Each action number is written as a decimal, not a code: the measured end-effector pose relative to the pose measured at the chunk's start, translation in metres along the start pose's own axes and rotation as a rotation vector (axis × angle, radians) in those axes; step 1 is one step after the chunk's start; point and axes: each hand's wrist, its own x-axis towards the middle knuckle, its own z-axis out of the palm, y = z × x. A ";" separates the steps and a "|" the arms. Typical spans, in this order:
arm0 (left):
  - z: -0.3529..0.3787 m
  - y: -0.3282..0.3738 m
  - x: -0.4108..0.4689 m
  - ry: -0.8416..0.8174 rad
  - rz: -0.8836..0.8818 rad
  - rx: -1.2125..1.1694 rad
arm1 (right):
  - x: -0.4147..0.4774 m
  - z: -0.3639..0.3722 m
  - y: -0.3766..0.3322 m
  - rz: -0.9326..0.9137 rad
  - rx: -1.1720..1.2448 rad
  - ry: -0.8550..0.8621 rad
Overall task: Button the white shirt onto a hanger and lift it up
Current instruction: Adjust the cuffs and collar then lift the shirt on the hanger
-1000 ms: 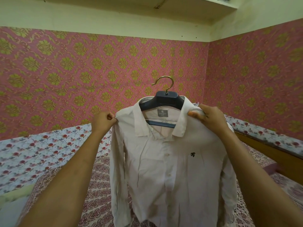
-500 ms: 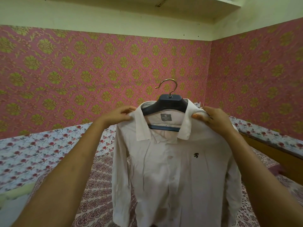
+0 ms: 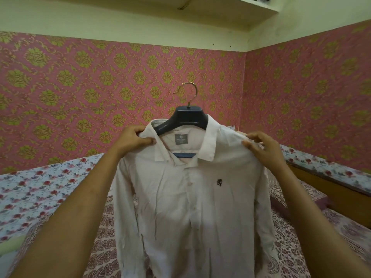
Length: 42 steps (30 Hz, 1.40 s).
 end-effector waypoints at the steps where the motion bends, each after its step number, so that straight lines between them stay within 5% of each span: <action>1: -0.004 0.000 0.001 0.011 -0.003 0.005 | -0.004 0.000 0.006 0.029 0.004 -0.013; 11: -0.011 0.009 -0.003 0.054 0.002 0.062 | -0.020 0.021 0.011 0.208 -0.096 0.319; 22: -0.017 0.016 -0.009 0.069 0.035 0.116 | -0.014 0.023 -0.004 0.315 -0.025 0.197; 29: -0.020 0.019 -0.016 -0.006 0.074 0.111 | -0.011 0.025 -0.011 0.323 -0.091 0.272; 42: -0.023 0.020 -0.020 -0.007 0.103 0.103 | 0.005 0.034 -0.023 -0.089 -0.195 0.234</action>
